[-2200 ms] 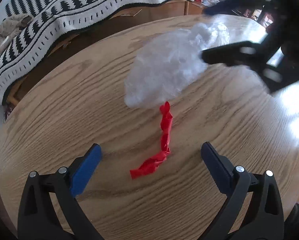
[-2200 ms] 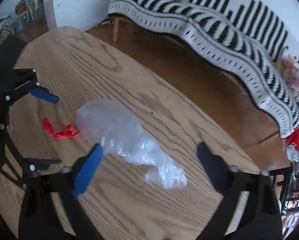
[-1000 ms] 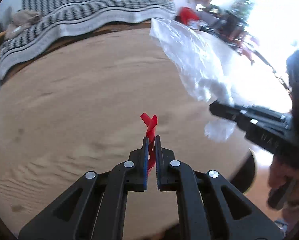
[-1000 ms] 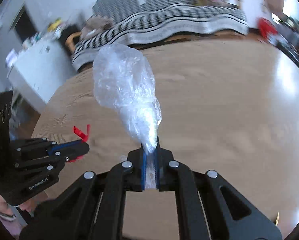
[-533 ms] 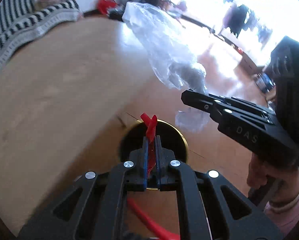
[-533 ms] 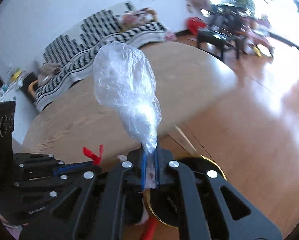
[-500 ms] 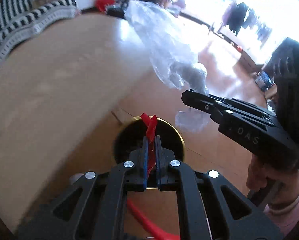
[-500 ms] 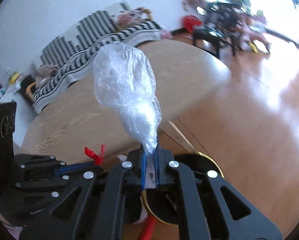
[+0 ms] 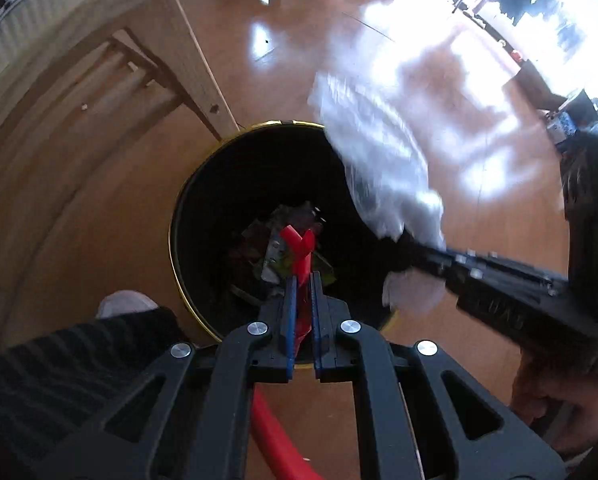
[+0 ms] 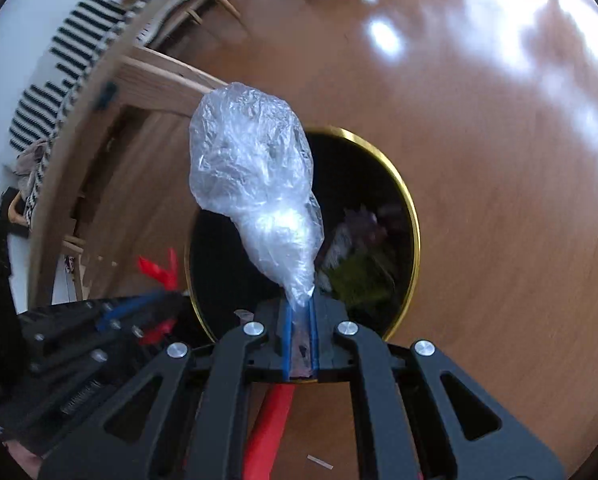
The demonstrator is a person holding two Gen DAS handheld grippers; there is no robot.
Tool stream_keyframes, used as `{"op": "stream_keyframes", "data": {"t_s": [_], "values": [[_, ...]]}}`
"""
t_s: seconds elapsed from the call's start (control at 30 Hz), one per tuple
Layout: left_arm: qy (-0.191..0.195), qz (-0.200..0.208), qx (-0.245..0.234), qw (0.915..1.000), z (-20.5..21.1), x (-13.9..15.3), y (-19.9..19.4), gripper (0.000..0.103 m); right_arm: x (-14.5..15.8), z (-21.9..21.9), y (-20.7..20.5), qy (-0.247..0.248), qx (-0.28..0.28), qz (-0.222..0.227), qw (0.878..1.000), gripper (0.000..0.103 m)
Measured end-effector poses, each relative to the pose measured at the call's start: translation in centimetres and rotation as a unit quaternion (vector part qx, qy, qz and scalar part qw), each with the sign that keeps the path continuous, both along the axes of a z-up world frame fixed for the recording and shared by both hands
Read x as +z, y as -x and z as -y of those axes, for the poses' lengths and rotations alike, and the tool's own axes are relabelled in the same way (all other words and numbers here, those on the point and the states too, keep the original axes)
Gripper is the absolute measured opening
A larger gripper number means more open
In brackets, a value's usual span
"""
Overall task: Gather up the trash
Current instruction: 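Carry the red ribbon and plastic bag over the bin and open both tools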
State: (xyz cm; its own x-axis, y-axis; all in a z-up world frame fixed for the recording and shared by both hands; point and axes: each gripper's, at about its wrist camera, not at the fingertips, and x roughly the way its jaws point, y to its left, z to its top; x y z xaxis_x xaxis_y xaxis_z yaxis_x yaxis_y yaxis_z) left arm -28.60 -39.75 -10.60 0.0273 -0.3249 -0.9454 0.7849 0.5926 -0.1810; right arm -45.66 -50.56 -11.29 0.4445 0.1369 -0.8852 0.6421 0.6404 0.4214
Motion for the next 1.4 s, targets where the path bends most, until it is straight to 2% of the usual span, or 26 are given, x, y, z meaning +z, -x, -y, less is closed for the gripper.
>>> {"op": "stream_keyframes", "data": {"t_s": [0.3, 1.4], "values": [[0.002, 0.002, -0.021, 0.9998, -0.1, -0.2, 1.5, 0.005, -0.3, -0.3, 0.2, 0.020, -0.005, 0.001, 1.000, 0.007], [0.001, -0.004, -0.026, 0.9997, 0.0, 0.0, 2.2, 0.005, -0.6, 0.4, -0.4, 0.011, 0.019, 0.008, 1.000, 0.007]]}}
